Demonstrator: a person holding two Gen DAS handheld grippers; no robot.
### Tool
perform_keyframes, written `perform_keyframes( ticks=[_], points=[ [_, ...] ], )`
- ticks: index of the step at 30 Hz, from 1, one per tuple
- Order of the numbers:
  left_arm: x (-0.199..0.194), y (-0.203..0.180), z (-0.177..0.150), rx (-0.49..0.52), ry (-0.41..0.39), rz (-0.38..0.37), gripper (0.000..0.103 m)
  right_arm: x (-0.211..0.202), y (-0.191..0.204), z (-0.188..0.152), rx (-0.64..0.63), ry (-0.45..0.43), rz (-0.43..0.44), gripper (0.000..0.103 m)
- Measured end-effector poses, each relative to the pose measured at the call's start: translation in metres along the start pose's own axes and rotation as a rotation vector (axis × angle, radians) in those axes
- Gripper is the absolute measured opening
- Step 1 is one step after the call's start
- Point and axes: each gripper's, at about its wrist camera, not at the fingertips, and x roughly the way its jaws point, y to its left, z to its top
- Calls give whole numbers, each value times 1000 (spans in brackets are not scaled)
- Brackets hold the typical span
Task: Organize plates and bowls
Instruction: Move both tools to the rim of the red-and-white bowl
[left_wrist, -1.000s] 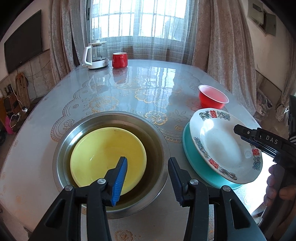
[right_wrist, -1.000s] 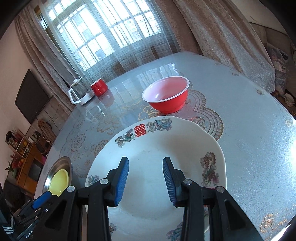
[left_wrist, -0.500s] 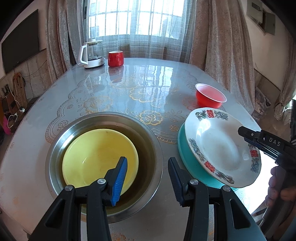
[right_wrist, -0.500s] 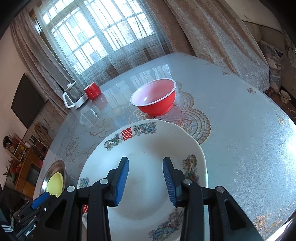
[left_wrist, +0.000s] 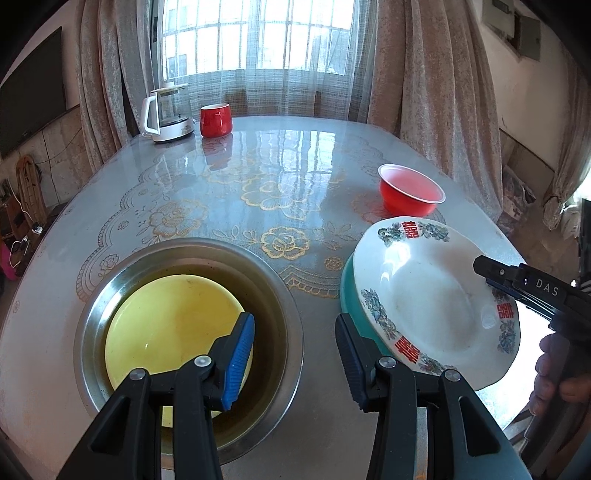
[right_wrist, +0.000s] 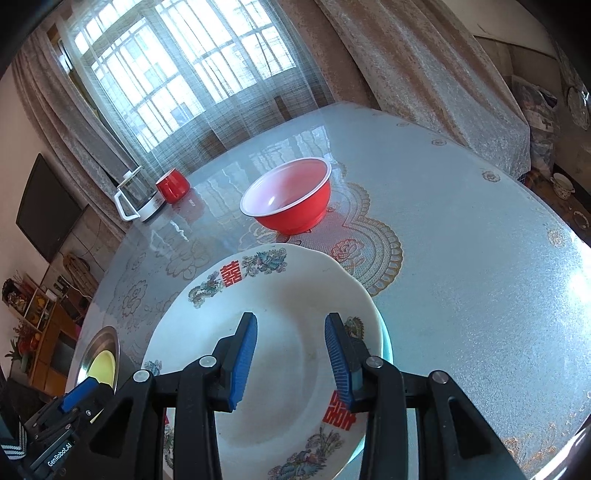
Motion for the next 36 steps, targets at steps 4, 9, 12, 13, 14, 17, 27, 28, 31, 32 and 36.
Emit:
perform_keyframes(
  ticks=[4, 9, 12, 13, 14, 17, 27, 28, 31, 32, 36],
  points=[
    [4, -2, 4, -3, 6, -9, 46, -1, -1, 4, 4, -7, -1, 39],
    [7, -9, 11, 13, 1, -12, 46, -6, -1, 12, 2, -24, 9, 39],
    [11, -13, 15, 19, 5, -18, 47, -5, -1, 17, -6, -30, 4, 39],
    [13, -14, 16, 23, 7, -19, 47, -5, -3, 19, -8, -31, 0, 39],
    [15, -16, 18, 25, 10, -19, 47, -4, -4, 21, -9, -32, -4, 39],
    [20, -20, 24, 24, 16, -25, 47, -2, -9, 27, -1, -34, -10, 39],
    [47, -30, 49, -4, 81, -37, 49, 14, -12, 53, 21, -11, 26, 39],
    [50, -31, 51, -5, 91, -40, 49, 15, -13, 56, 25, -13, 28, 39],
    [60, -31, 59, -36, 128, -69, 49, 20, -17, 68, 43, -16, 34, 39],
    [62, -32, 62, -43, 130, -92, 49, 21, -17, 72, 46, -14, 38, 39],
    [67, -37, 78, -66, 107, -131, 48, 28, -19, 85, 47, -18, 28, 39]
  ],
)
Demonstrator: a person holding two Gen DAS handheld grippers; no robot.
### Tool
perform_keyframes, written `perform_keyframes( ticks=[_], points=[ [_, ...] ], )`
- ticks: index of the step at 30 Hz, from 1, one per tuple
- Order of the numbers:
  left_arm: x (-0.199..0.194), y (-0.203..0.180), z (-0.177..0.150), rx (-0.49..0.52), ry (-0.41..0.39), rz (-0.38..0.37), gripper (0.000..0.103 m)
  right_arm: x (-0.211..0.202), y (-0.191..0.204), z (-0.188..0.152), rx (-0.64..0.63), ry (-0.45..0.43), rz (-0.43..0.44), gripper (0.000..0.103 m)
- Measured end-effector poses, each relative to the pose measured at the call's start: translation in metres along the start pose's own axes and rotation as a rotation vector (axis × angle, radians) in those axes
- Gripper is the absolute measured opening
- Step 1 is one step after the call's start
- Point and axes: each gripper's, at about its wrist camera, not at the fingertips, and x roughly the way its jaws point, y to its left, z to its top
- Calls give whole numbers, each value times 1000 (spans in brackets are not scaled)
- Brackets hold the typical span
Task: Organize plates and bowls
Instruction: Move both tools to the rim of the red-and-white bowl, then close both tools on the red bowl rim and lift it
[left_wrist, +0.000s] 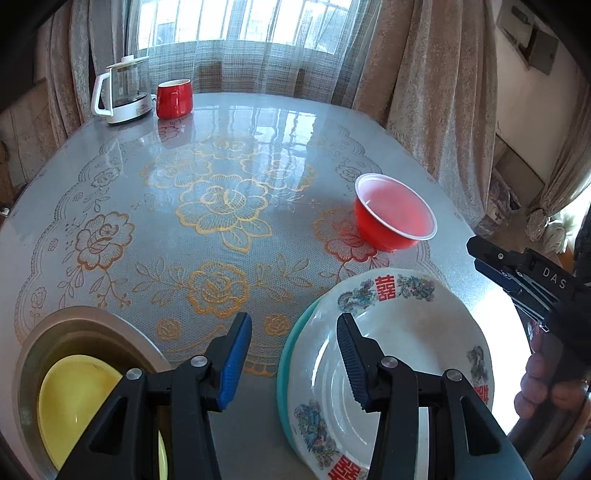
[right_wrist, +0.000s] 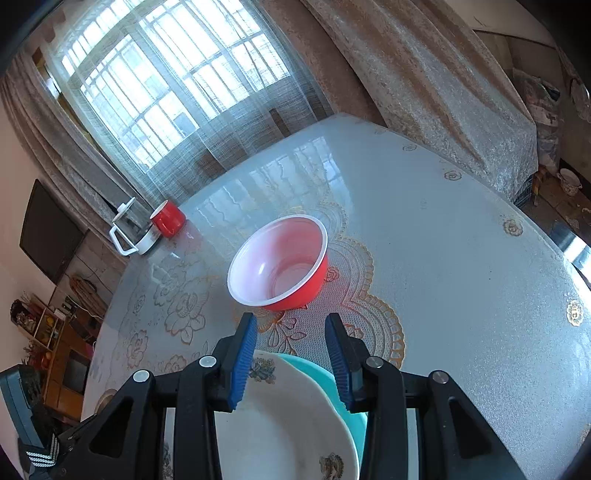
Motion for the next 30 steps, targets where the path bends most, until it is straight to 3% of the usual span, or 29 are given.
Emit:
perform_keyframes(
  ticks=[9, 17, 23, 26, 30],
  points=[
    [25, -25, 39, 21, -19, -65, 34, 26, -13, 23, 35, 24, -41, 35],
    [66, -40, 75, -46, 8, -117, 33, 55, -17, 37, 51, 63, -53, 31],
    [100, -49, 87, -66, 87, -144, 33, 71, -18, 40, 33, 93, -64, 23],
    [111, -55, 88, -81, 132, -180, 15, 75, -16, 37, 23, 108, -52, 17],
    [99, -63, 82, -35, 91, -158, 14, 68, -7, 35, -17, 96, -53, 14]
  ],
)
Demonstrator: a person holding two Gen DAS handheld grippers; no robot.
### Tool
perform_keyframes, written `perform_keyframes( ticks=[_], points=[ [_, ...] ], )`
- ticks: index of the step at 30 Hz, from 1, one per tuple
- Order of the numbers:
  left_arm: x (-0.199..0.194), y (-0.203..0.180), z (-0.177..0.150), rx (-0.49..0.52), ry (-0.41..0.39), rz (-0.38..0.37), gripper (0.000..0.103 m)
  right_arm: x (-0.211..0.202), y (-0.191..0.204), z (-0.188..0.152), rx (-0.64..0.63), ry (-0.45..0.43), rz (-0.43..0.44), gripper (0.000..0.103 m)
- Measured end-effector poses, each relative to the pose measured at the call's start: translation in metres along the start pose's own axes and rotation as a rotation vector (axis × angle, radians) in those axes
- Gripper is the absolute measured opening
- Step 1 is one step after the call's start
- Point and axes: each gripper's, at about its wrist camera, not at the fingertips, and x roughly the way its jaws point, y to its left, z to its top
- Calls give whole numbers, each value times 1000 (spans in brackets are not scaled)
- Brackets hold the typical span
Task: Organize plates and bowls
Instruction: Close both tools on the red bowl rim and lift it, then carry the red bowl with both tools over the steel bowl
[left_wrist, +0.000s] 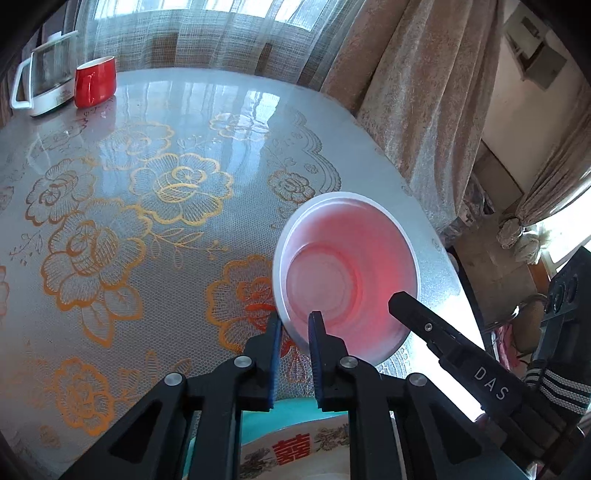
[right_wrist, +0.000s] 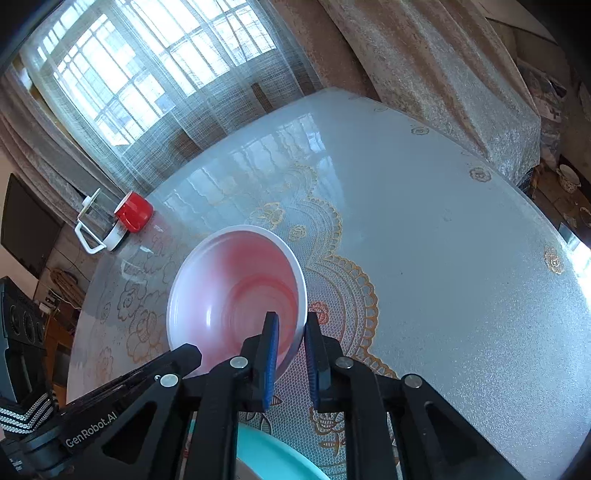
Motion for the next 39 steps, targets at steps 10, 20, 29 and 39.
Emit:
perform_keyframes(
  ticks=[10, 20, 29, 39],
  points=[
    [-57, 5, -27, 22, -90, 32, 15, -33, 24, -14, -25, -26, 92, 14],
    [-119, 24, -71, 42, -178, 116, 15, -54, 63, -51, -105, -15, 166, 14],
    [-156, 41, -111, 42, -225, 156, 15, -61, 85, -84, -131, 23, 233, 14],
    [-176, 63, -137, 16, -239, 179, 15, -63, 108, -112, -171, 54, 256, 14]
  ],
)
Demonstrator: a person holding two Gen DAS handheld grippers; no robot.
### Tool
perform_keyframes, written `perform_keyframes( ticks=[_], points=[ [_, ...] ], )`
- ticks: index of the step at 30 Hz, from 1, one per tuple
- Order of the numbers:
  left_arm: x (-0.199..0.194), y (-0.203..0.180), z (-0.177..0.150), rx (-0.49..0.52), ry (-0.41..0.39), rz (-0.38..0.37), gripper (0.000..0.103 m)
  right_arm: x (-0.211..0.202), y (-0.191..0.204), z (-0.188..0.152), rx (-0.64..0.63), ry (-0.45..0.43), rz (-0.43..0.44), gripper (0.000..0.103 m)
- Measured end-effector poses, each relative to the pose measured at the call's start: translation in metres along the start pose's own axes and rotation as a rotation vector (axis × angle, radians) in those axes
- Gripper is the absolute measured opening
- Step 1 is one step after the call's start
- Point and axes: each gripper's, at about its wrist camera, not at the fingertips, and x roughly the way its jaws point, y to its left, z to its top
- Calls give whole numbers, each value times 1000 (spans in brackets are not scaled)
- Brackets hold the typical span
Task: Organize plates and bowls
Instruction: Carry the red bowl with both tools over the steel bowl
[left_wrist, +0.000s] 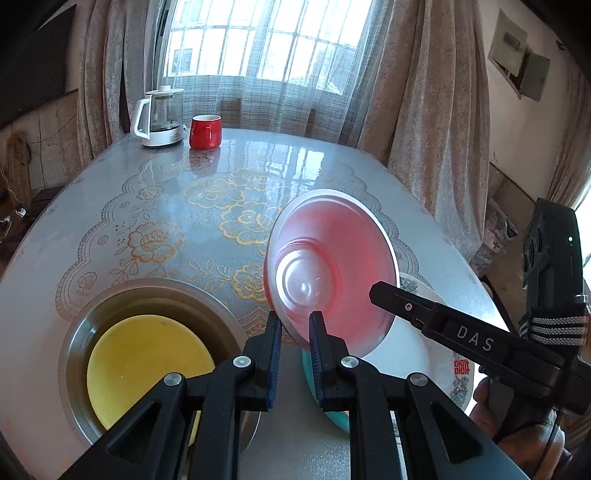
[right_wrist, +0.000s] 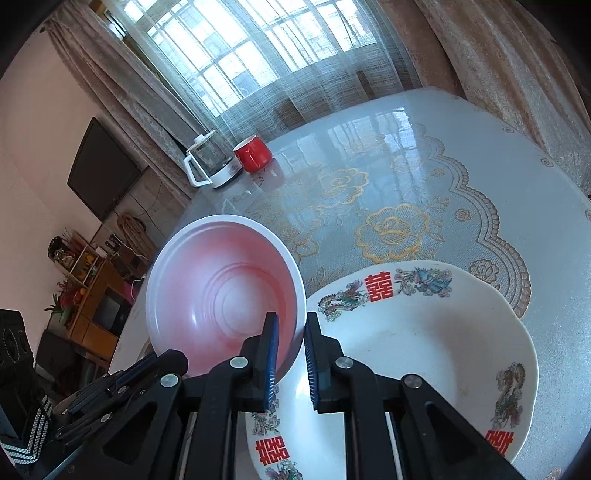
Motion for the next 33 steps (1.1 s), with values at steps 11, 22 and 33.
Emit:
perform_keyframes(
  ticks=[11, 22, 33],
  points=[
    [-18, 23, -21, -34, -3, -2, 15, 4, 19, -16, -31, 27, 17, 14],
    [-37, 45, -37, -85, -8, -45, 15, 10, 39, -20, -67, 28, 50, 14],
    [-70, 86, -39, -158, -61, -43, 15, 21, 80, -26, -122, 53, 141, 14]
  ],
)
